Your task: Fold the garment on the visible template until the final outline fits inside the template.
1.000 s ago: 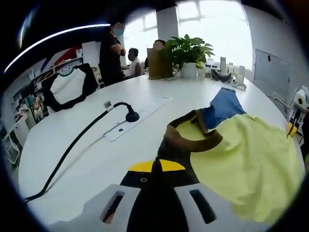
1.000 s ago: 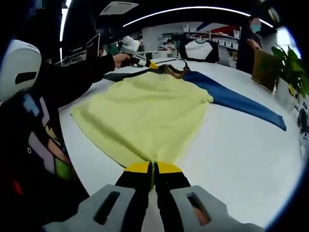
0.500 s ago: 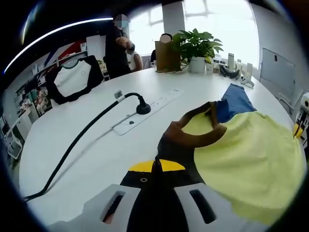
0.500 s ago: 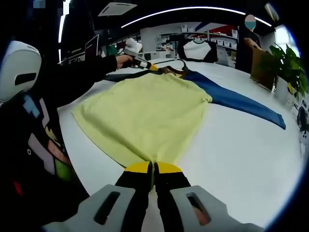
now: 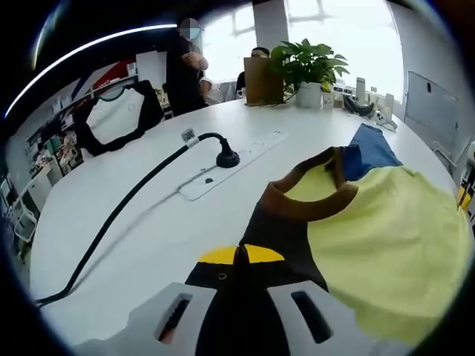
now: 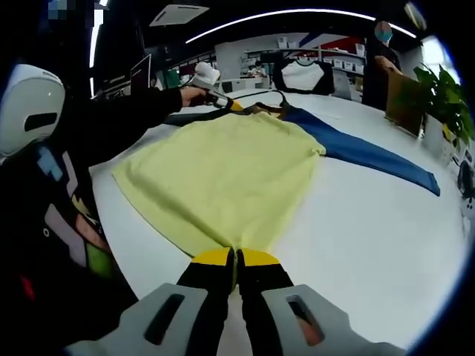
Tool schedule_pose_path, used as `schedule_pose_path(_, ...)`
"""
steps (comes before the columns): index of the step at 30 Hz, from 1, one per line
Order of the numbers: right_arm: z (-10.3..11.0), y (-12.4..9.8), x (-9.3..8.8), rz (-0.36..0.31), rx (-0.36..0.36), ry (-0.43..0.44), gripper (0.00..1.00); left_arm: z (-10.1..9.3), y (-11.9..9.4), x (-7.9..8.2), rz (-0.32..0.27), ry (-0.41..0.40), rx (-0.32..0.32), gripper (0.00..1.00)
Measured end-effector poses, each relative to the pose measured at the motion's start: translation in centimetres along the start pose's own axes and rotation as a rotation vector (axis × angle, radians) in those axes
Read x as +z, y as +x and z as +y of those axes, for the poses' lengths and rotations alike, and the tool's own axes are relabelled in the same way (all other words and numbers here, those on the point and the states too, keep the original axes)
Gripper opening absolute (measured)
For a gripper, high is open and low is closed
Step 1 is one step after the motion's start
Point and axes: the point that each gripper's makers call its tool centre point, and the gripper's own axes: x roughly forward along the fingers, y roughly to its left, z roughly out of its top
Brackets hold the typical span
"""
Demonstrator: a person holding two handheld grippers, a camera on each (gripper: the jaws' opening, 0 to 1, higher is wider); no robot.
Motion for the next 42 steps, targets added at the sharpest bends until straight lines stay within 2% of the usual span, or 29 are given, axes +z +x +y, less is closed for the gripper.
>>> schedule_pose_path(7,0.1,0.0,0.0,0.022,0.015,-0.037,0.03,-0.1,0.2,-0.1,-0.005,-0.006,-0.005,0.01)
schedule_pose_path(9,0.2,-0.2,0.4,0.01,0.028,-0.057,0.04,-0.2,0.2,-0.1,-0.009,-0.007,-0.005,0.01)
schedule_pose_path(14,0.5,-1.5,5.0,-0.149,0.093,-0.04,0.07,-0.2,0.1,-0.1,-0.014,-0.011,-0.007,0.01)
schedule_pose_path(16,-0.1,-1.9,6.5,-0.184,0.086,-0.069,0.09,-0.2,0.1,-0.1,-0.016,-0.009,-0.007,0.01)
schedule_pose_path(20,-1.9,-2.1,9.0,-0.209,0.022,-0.145,0.12,-0.2,0.2,-0.1,-0.021,-0.016,-0.004,0.01)
schedule_pose_path(28,-4.2,-1.9,13.6,-0.281,0.011,-0.209,0.19,0.0,0.3,0.0,-0.021,-0.021,0.004,0.01)
schedule_pose_path(30,-4.9,-1.9,15.2,-0.316,0.004,-0.243,0.21,0.0,0.3,0.0,-0.022,-0.024,0.007,0.01)
schedule_pose_path(34,-6.9,-1.3,17.6,-0.349,-0.008,-0.254,0.26,0.0,0.3,0.0,-0.025,-0.027,0.012,0.01)
schedule_pose_path(42,-9.9,0.8,20.8,-0.353,-0.034,-0.32,0.35,-0.1,0.1,-0.1,-0.024,-0.02,0.021,0.01)
